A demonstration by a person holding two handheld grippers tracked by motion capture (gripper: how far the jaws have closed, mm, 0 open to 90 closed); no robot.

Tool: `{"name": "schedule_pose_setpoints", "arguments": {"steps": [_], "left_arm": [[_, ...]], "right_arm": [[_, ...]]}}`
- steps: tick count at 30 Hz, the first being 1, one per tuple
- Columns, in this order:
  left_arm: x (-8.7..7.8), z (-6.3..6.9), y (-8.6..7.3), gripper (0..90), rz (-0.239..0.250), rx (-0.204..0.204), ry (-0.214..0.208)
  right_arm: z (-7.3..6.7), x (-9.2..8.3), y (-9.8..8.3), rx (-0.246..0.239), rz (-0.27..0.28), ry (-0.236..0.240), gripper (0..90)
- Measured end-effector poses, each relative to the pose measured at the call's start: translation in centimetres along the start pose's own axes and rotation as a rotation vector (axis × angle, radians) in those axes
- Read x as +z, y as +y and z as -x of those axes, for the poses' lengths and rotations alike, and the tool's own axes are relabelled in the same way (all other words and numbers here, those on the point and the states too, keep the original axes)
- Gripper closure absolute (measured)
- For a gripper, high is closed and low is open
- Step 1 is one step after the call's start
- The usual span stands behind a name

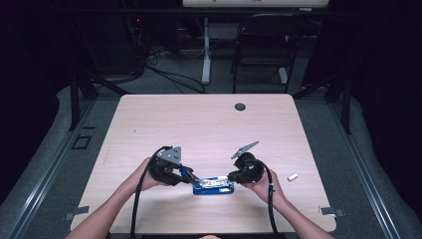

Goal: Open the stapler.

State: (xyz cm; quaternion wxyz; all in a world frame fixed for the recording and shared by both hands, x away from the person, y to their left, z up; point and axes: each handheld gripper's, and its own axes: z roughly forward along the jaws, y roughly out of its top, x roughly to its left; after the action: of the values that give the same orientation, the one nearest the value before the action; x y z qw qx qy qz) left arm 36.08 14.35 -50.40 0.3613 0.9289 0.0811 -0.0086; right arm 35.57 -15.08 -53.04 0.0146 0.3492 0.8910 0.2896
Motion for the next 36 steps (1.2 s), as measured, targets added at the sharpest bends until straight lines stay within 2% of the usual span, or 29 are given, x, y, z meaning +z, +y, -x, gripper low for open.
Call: {"name": "schedule_pose_setpoints", "arguments": {"steps": [11,16,19,21,23,30,36], "left_arm": [[-0.1,-0.1,-0.1,65.8,-0.017,0.005,-0.005],[0.0,-0.1,-0.1,65.8,-0.013,0.004,-0.002],[0.0,-0.1,-0.1,65.8,-0.013,0.004,-0.002],[-0.1,-0.2,0.0,65.8,-0.018,0.005,-0.007],[-0.1,-0.2,0.0,65.7,-0.019,0.004,-0.008],[-0.1,-0.2,-0.1,65.6,-0.017,0.006,-0.009],[-0.1,-0.2,0.0,65.6,-0.018,0.006,-0.009]], "right_arm": [[-0.1,0.0,0.1,-0.01,0.0,-0.002,81.9],[-0.3,-0.3,0.4,-0.042,-0.001,-0.011,78.7],[-0.8,-0.7,0.6,-0.064,0.03,-0.015,80.0],[-1.2,-1.0,0.8,-0.077,0.051,-0.014,84.4],[-1.6,-1.0,1.2,-0.09,0.068,-0.002,90.0],[-3.6,0.2,2.8,-0.16,0.087,0.058,90.0],[-4.8,1.7,3.8,-0.192,0.096,0.092,90.0]]}}
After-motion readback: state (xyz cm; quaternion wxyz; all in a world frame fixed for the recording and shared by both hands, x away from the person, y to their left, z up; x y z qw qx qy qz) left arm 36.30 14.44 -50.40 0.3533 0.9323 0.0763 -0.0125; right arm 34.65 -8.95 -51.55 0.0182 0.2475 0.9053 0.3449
